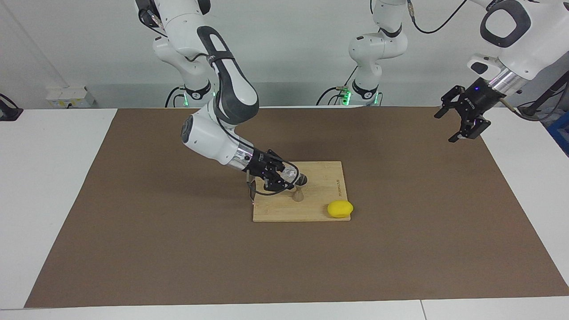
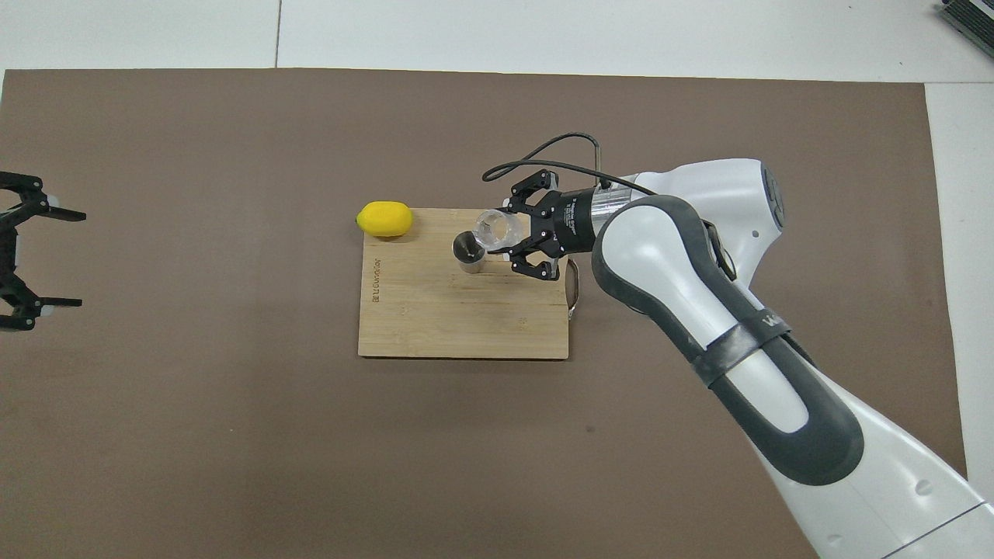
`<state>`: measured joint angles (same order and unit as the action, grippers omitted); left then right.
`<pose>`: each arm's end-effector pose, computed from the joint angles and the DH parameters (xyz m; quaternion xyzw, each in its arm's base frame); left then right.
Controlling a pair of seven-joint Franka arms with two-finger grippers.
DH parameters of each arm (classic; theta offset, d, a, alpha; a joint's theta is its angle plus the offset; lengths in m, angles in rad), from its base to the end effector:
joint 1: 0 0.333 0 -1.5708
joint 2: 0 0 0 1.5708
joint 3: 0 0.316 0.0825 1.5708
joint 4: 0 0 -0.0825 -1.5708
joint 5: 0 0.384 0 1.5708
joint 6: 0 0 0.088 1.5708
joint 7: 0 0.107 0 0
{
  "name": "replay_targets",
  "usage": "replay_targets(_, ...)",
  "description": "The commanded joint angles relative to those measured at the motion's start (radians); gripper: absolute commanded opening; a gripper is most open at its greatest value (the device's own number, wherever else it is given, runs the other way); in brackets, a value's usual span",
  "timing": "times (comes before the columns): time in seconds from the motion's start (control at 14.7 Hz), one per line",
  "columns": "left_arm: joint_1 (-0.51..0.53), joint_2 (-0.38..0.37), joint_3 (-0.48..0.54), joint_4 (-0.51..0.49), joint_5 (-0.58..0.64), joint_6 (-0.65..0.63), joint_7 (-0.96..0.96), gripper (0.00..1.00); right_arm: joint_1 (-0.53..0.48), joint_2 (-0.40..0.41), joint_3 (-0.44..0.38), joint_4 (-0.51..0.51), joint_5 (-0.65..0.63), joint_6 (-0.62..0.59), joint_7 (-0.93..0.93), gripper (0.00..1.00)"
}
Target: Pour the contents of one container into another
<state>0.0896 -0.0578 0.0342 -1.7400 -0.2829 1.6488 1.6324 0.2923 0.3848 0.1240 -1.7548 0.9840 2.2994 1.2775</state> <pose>0.5390 0.0395 0.5866 0.7304 -0.6681 0.0982 0.1030 0.6108 0.2806 0.3765 -0.6677 0.6263 0.2532 0.3128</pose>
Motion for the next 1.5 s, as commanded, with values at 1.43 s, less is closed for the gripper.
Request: replay_targets(1.43, -0.030, -0.085, -0.074, 0.080, 0.307, -0.144, -1.189, 1.00, 0.036, -0.018, -0.011, 0.038, -0.251, 0.009, 0.201, 0.00)
